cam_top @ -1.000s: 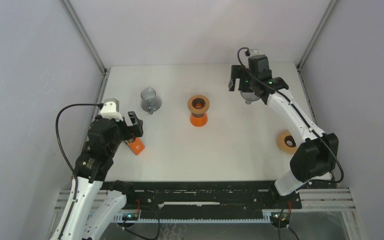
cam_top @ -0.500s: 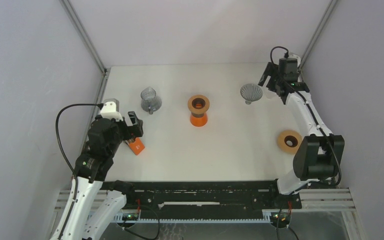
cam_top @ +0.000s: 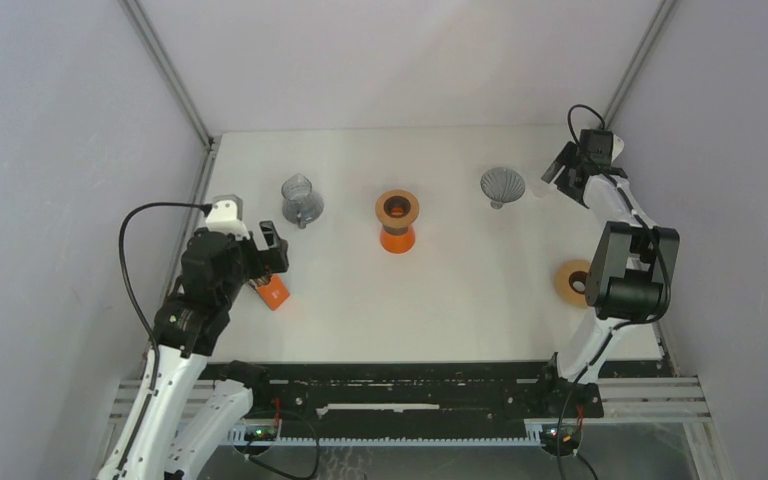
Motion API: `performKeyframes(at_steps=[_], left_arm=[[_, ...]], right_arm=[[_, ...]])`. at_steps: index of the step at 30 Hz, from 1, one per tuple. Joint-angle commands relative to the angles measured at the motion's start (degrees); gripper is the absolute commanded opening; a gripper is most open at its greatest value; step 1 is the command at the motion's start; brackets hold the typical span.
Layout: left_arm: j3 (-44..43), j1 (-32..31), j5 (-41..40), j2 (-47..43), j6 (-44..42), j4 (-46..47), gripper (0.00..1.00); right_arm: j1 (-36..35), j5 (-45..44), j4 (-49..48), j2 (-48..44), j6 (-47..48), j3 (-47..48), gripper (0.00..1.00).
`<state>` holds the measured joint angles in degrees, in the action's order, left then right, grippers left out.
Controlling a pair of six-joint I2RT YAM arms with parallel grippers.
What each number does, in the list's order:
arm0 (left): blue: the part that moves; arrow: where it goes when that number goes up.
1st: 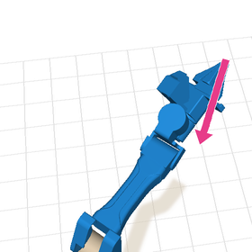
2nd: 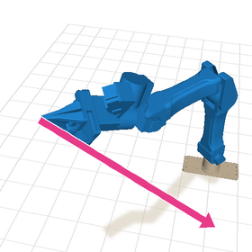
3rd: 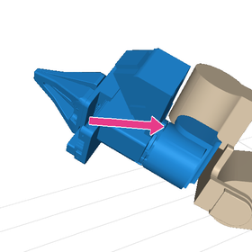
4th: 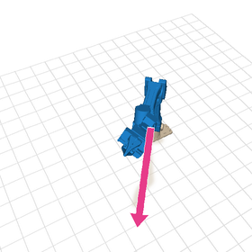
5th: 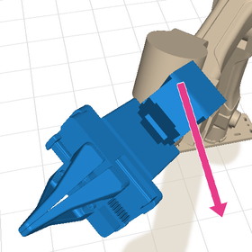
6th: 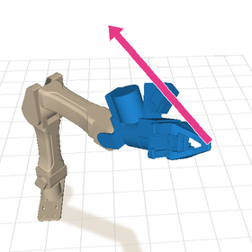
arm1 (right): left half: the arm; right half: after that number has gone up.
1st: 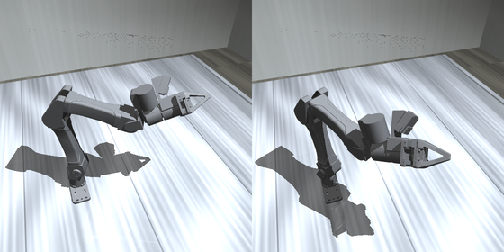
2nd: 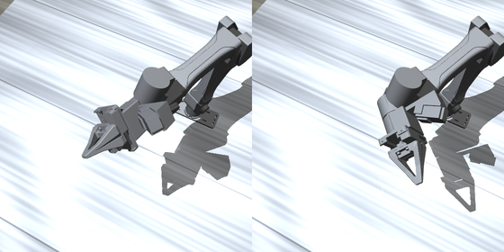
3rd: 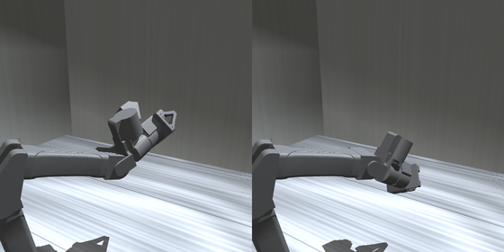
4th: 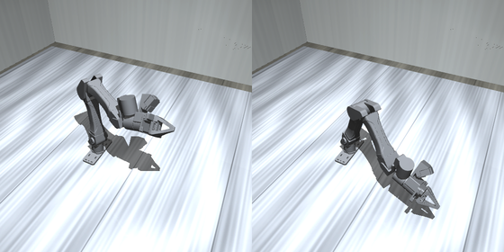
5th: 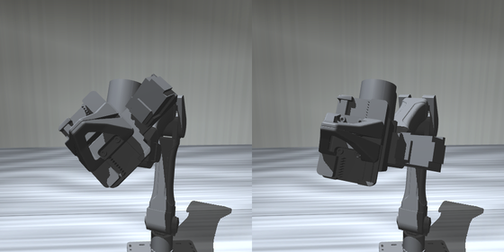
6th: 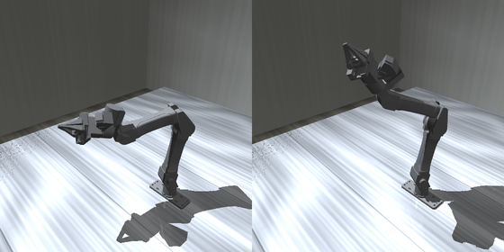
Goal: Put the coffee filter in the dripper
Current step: Pick up the coffee dripper from the center of the board.
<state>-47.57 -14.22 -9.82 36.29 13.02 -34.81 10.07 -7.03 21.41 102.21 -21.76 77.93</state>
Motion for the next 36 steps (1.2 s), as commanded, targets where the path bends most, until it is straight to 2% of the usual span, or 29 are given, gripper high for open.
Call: performKeyframes(at_steps=[1, 19, 23, 34, 36], left_arm=[[1.2, 0.4, 0.5, 0.9, -0.5, 1.7, 1.00], [0.8, 1.0, 1.0, 3.7, -0.6, 1.5, 1.00], [0.8, 1.3, 0.9, 3.8, -0.7, 1.5, 1.00], [0.9, 1.7, 1.2, 3.4, -0.6, 1.5, 1.00], [0.9, 1.7, 1.1, 3.2, -0.6, 1.5, 1.00]], right_arm=[[1.4, 1.9, -4.1, 2.3, -2.1, 4.1, 0.83], [3.9, 8.1, -4.6, 13.3, -3.5, 10.7, 0.56], [4.0, 8.2, -4.8, 14.1, -3.5, 11.0, 0.45], [4.3, 7.6, -3.6, 11.0, -2.4, 11.0, 0.03], [4.3, 7.5, -3.1, 10.3, -2.3, 10.9, 0.00]])
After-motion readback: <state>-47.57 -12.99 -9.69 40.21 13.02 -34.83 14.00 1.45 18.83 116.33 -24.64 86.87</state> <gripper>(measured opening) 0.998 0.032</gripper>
